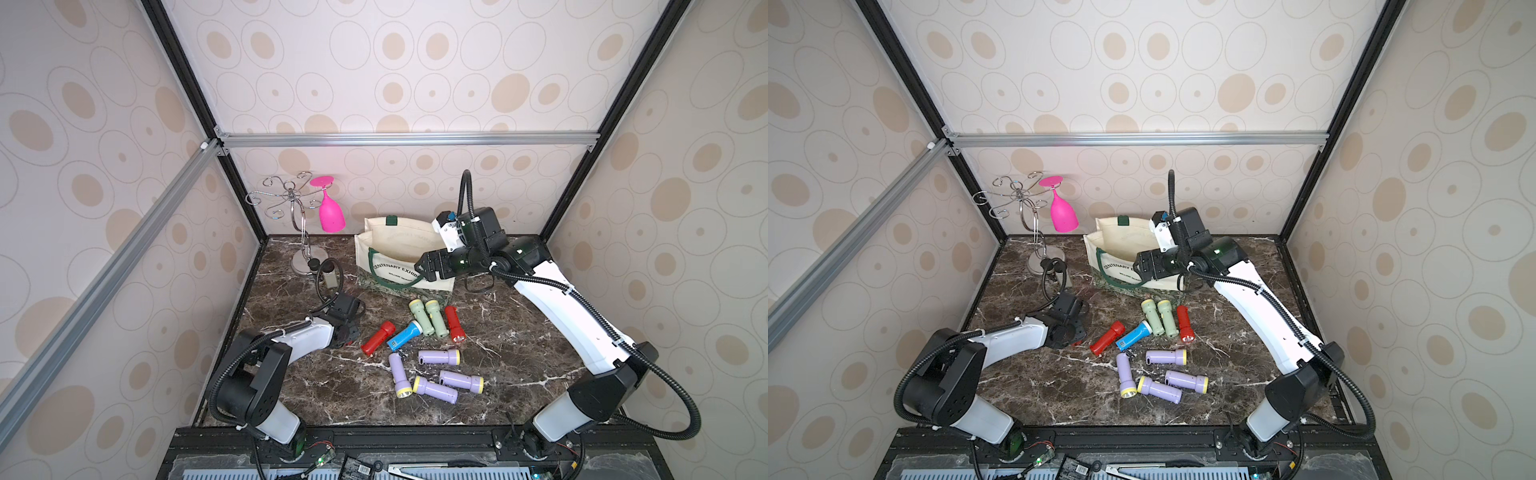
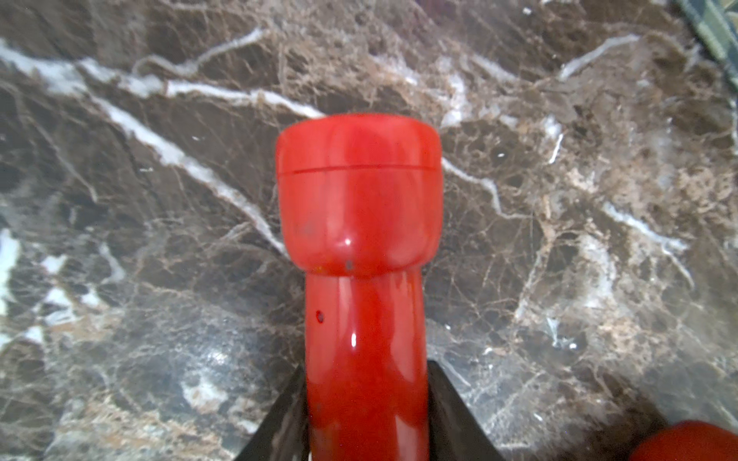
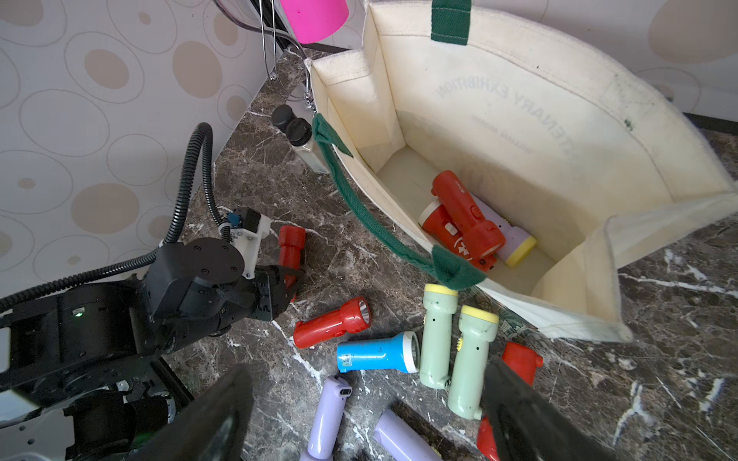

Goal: Put the flashlights into the tote bags
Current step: Pick up the flashlight from the center of the board.

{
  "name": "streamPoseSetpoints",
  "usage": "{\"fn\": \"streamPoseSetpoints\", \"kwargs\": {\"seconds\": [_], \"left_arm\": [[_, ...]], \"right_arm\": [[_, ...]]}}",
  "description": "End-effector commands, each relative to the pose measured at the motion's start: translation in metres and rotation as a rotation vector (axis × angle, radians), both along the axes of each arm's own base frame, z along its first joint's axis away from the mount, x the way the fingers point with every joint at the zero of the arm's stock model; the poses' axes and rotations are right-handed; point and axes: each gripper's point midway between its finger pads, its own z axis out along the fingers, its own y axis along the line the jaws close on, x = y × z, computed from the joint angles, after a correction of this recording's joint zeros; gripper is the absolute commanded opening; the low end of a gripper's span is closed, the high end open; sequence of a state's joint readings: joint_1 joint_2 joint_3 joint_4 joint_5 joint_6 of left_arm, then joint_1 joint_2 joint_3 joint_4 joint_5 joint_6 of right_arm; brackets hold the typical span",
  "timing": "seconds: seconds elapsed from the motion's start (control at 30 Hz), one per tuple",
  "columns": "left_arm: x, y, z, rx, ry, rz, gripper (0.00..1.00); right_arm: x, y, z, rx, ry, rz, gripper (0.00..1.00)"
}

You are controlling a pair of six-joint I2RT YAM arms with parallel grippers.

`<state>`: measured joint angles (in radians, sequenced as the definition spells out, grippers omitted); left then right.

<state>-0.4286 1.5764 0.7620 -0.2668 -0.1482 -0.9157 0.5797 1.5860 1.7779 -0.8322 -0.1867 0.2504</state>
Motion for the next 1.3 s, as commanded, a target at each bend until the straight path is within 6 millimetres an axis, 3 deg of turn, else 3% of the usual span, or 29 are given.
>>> {"fn": "streamPoseSetpoints", "kwargs": {"seconds": [0.0, 0.13, 0.27, 0.4, 0.53, 0.7, 0.97, 1.07, 1.27], "left_arm": [[-0.031, 0.011, -0.032, 0.06, 0.156, 0.005, 0.5], [-0.028, 0.011, -0.035, 0.065, 0.16, 0.005, 0.45], [-0.025, 0.007, -0.032, 0.054, 0.153, -0.002, 0.25], [-0.013, 0.0, -0.014, 0.014, 0.087, -0.03, 0.08], [0.008, -0.021, 0.028, -0.099, -0.083, -0.095, 0.06], [0.026, -0.055, 0.101, -0.272, -0.317, -0.235, 0.08], [0.015, -0.087, 0.216, -0.456, -0.665, -0.47, 0.1], [0.007, -0.095, 0.241, -0.519, -0.747, -0.522, 0.11], [-0.002, -0.115, 0.265, -0.672, -0.831, -0.59, 0.12]], "right_arm": [[0.0, 0.002, -0.006, 0.006, 0.016, 0.0, 0.92], [-0.001, 0.0, -0.005, -0.005, 0.007, 0.002, 0.92], [-0.001, -0.001, -0.003, -0.011, 0.002, -0.002, 0.92], [-0.001, -0.004, 0.0, -0.003, 0.011, -0.018, 0.92], [-0.006, -0.002, 0.005, 0.055, 0.037, -0.011, 0.92], [-0.014, 0.011, 0.015, 0.152, 0.063, 0.032, 0.92], [-0.014, 0.041, 0.027, 0.352, 0.15, 0.071, 0.92], [-0.013, 0.054, 0.025, 0.416, 0.189, 0.108, 0.93], [-0.008, 0.088, 0.012, 0.487, 0.278, 0.196, 0.91]]}}
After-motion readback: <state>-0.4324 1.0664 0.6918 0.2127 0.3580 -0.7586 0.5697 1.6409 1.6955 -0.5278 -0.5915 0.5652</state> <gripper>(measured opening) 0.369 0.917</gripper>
